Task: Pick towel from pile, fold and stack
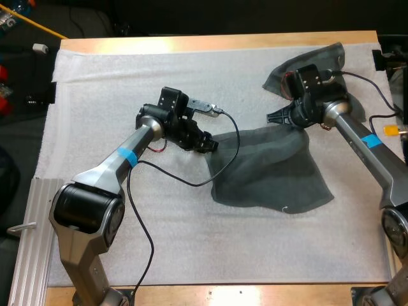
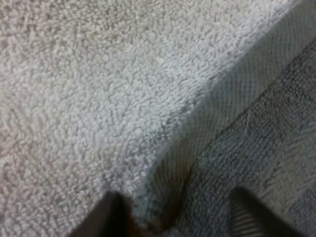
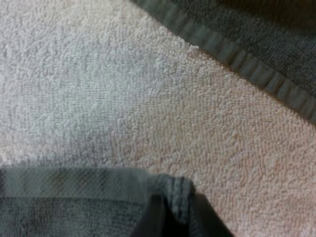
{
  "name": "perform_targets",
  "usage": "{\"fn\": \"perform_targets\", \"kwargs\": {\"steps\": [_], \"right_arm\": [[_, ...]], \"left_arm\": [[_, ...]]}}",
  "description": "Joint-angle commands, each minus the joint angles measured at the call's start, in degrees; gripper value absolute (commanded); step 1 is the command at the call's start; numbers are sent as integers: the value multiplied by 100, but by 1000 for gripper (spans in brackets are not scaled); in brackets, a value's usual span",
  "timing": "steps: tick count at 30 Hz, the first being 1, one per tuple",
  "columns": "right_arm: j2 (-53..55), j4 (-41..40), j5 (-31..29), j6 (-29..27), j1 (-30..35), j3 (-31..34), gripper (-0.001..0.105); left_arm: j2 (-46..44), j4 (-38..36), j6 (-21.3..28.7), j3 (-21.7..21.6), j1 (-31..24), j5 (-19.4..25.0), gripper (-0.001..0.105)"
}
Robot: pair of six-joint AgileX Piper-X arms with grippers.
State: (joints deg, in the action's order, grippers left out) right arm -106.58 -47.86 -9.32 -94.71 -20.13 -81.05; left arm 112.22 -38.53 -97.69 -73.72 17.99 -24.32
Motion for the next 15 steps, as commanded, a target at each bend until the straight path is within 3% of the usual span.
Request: {"fn": "perform_targets", "kwargs": {"steps": [1,7,15], "right_arm": [[66,-1,52,-66,23,-40,0],[66,-61,101,-20,13,-40,0],[345,-68,308,-20,13,-40,0]], "left_arm": [[3,-44,-35,-47,29,75,30],[3,-36,-35,-47,29,75,1],[-256,-9,46,-63,29,50,0]]}}
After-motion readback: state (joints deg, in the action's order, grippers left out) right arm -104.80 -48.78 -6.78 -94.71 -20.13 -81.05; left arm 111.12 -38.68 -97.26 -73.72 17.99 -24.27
